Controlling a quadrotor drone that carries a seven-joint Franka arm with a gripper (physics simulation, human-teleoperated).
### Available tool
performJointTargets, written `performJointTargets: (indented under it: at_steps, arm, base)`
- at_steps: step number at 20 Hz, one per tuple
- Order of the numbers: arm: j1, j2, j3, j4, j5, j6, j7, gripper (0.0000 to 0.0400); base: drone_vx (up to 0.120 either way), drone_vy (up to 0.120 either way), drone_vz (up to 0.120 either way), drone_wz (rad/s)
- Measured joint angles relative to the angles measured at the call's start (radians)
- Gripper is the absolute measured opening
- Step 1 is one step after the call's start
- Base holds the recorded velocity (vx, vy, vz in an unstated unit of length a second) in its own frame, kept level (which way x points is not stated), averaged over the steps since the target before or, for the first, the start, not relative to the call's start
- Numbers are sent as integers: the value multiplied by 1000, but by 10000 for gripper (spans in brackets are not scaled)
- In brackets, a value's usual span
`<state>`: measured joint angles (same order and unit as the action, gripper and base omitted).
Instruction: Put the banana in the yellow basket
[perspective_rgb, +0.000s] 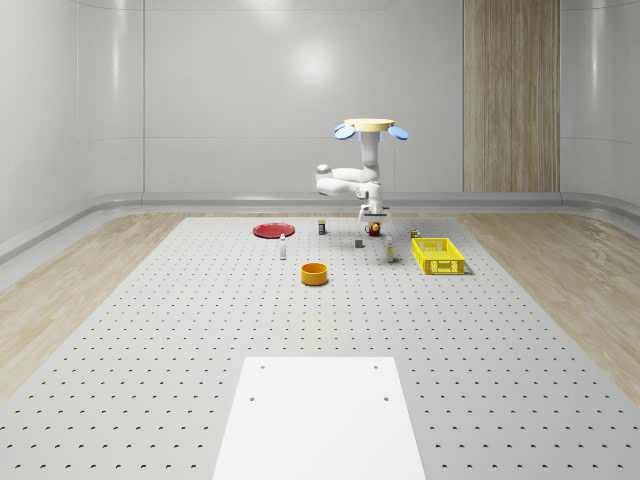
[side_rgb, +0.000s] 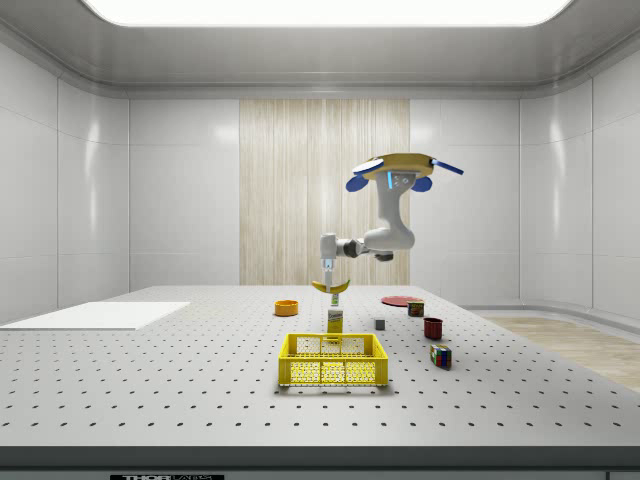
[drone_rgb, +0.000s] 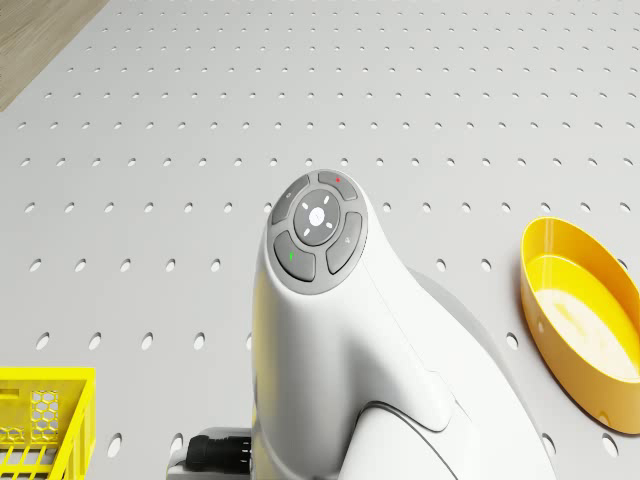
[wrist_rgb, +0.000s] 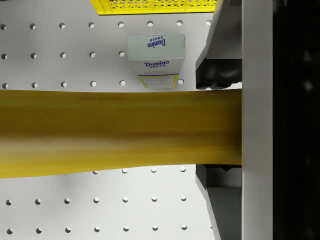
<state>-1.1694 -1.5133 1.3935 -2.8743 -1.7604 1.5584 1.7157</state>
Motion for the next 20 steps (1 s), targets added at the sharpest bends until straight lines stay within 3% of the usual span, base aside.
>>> performJointTargets:
  at_steps: [20]
  arm:
    - [-4, -22, 3, 1, 9, 21, 3, 193]
  base:
    - [0, 120, 0, 0]
